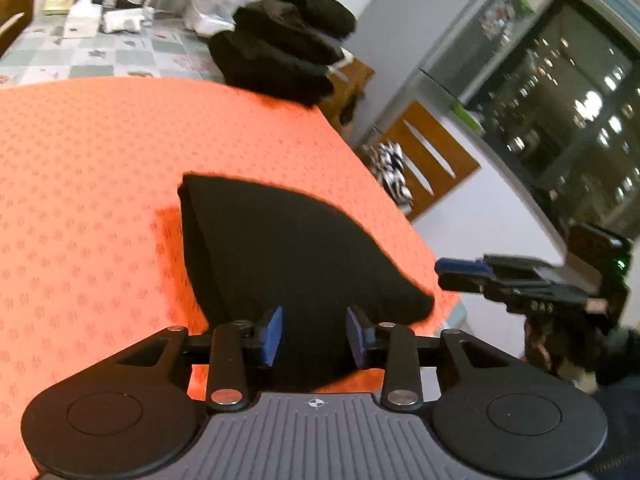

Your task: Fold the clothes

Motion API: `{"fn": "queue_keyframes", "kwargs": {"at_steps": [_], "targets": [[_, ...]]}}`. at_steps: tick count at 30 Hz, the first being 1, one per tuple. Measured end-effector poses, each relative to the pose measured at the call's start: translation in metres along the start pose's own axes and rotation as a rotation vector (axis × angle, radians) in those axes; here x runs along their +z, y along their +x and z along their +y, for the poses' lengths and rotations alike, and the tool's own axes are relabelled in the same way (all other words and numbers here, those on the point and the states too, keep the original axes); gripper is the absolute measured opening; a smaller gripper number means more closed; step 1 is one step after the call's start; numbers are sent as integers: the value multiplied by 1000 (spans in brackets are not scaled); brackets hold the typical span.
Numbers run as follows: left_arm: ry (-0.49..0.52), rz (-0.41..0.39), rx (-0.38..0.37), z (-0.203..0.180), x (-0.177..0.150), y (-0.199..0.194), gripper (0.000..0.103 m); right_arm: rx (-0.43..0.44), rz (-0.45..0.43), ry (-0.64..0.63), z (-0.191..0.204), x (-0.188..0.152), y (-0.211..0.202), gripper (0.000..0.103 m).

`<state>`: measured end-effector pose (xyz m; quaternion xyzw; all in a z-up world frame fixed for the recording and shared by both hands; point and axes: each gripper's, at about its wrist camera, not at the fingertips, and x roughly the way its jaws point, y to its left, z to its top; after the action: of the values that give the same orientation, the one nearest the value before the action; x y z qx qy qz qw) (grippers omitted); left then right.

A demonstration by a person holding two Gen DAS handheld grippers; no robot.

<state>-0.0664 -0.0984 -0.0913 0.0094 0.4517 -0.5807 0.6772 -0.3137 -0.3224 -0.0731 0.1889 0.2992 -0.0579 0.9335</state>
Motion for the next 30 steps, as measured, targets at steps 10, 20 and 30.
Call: {"fn": "queue_keyframes", "kwargs": {"at_steps": [10, 20, 30], "targets": [[-9, 75, 41, -12, 17, 55, 45, -31, 88, -129, 15, 10, 68, 34], [-45, 95, 77, 1, -9, 70, 45, 9, 140, -138, 3, -15, 90, 34], [-65, 61, 103, -6, -17, 60, 55, 31, 84, -263, 0, 49, 90, 42]]}}
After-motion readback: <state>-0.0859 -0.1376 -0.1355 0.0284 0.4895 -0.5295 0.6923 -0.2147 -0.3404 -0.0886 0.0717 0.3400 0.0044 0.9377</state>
